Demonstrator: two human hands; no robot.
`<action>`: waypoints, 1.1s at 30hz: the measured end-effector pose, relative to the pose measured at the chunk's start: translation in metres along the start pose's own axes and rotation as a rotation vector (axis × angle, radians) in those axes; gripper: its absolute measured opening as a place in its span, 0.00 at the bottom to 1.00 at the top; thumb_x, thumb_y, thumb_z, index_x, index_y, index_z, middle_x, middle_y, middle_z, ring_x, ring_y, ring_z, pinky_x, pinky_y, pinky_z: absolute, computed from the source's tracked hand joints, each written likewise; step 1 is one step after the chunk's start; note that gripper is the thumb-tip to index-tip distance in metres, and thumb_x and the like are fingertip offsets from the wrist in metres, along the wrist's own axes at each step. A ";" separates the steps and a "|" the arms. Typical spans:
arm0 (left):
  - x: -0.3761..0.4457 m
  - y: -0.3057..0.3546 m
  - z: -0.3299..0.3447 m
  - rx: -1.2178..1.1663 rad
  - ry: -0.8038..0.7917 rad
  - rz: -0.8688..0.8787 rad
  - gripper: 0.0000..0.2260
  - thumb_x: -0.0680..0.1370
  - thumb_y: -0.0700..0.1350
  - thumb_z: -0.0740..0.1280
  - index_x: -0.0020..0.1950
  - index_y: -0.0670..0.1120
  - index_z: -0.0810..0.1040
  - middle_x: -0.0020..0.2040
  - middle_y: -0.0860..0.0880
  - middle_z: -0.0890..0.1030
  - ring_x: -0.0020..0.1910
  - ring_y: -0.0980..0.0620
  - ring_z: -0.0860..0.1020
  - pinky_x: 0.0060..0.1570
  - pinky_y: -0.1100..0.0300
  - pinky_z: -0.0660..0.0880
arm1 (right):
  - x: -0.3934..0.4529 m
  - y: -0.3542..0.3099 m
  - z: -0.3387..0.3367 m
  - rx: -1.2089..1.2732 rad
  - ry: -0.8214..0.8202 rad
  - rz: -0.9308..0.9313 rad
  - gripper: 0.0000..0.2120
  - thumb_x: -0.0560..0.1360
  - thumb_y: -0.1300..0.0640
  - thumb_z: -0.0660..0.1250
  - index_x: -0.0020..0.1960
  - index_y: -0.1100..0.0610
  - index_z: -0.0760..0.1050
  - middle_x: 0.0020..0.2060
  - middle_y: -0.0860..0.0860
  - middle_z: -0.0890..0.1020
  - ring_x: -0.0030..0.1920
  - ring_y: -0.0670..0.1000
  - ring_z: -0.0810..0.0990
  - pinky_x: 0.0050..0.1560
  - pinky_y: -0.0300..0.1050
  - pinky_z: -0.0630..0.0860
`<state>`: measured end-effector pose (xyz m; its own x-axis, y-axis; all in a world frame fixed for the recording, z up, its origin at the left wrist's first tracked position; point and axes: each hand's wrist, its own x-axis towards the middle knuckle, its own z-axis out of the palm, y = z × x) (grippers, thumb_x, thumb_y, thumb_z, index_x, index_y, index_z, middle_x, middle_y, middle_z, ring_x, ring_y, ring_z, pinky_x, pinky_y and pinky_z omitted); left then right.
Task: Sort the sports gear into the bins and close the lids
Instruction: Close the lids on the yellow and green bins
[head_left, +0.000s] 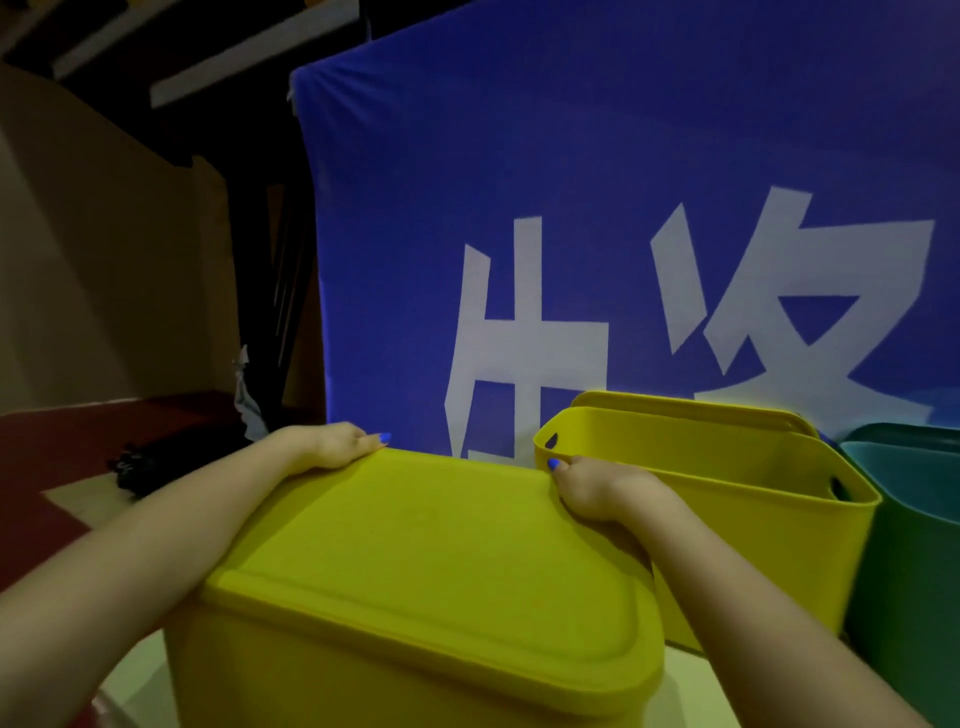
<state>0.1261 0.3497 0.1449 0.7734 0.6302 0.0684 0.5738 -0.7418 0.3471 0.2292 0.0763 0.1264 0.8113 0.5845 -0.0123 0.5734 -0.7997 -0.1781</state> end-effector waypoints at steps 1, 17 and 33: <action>0.003 -0.004 0.005 -0.016 -0.003 0.015 0.19 0.82 0.49 0.57 0.65 0.36 0.72 0.49 0.42 0.74 0.65 0.37 0.70 0.62 0.52 0.67 | -0.001 0.000 0.001 0.007 0.006 -0.004 0.23 0.82 0.51 0.44 0.73 0.58 0.62 0.72 0.57 0.66 0.71 0.59 0.64 0.71 0.54 0.61; -0.221 0.031 0.000 -0.134 0.113 0.680 0.21 0.76 0.67 0.53 0.57 0.58 0.76 0.52 0.61 0.78 0.53 0.62 0.75 0.51 0.64 0.72 | -0.173 -0.037 -0.003 0.064 0.340 -0.509 0.18 0.78 0.40 0.54 0.59 0.49 0.73 0.55 0.49 0.78 0.55 0.52 0.75 0.53 0.48 0.72; -0.188 -0.018 0.048 0.111 0.697 0.790 0.27 0.82 0.60 0.46 0.48 0.49 0.82 0.45 0.54 0.83 0.43 0.52 0.81 0.41 0.61 0.71 | -0.149 -0.057 0.059 -0.225 0.860 -0.538 0.24 0.70 0.38 0.51 0.49 0.44 0.82 0.36 0.46 0.84 0.32 0.52 0.81 0.29 0.44 0.76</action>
<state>-0.0167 0.2333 0.0805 0.6323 -0.0745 0.7711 0.0241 -0.9930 -0.1157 0.0690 0.0432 0.0805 0.1989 0.6472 0.7359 0.8199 -0.5212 0.2368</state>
